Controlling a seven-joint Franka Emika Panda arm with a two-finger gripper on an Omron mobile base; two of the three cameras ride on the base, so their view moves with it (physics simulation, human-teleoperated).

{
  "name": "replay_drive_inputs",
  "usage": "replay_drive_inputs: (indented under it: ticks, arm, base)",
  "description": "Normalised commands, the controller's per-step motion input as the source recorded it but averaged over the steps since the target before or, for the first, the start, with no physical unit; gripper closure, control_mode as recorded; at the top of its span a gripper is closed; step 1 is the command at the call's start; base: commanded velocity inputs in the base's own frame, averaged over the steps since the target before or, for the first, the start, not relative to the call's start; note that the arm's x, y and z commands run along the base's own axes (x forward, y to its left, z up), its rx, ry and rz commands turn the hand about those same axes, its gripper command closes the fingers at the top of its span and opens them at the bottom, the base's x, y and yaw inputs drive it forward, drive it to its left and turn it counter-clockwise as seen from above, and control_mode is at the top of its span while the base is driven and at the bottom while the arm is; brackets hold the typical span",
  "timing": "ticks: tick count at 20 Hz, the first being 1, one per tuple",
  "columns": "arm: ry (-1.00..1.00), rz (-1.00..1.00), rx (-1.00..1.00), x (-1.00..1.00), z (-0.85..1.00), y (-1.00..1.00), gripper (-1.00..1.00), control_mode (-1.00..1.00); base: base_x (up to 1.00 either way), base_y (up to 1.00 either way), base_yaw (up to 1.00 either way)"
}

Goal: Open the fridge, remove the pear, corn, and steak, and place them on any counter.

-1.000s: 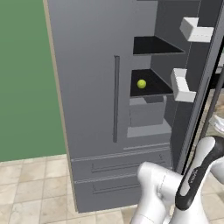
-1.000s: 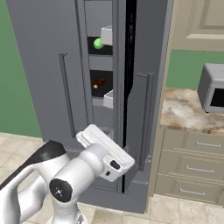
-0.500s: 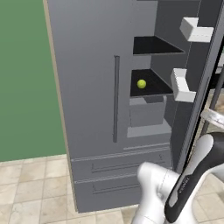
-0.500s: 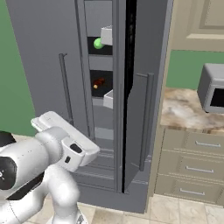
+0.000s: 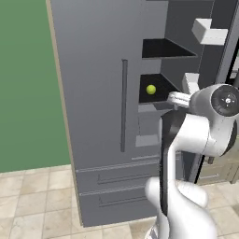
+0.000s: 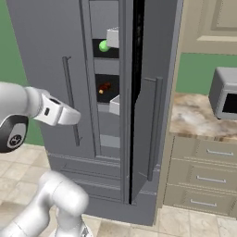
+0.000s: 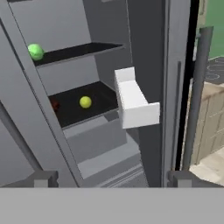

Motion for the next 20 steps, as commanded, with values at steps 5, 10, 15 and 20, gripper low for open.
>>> replay_drive_inputs:
  ticks: [5, 10, 15, 20]
  arm:
    - [0.19, 0.0, -0.01, 1.0, -0.09, -0.28, -1.0, -1.0]
    - [0.0, 0.0, -0.07, 0.94, -0.28, -0.17, -1.0, -1.0]
    - [0.03, 0.0, -0.13, 0.91, -0.24, -0.01, -1.0, -1.0]
    - [0.22, 0.0, -0.01, 0.84, -0.38, -0.36, -1.0, -1.0]
  base:
    - [0.0, 0.0, 0.0]
    - [0.0, 0.0, 0.0]
    - [0.0, 0.0, 0.0]
    - [0.0, 0.0, 0.0]
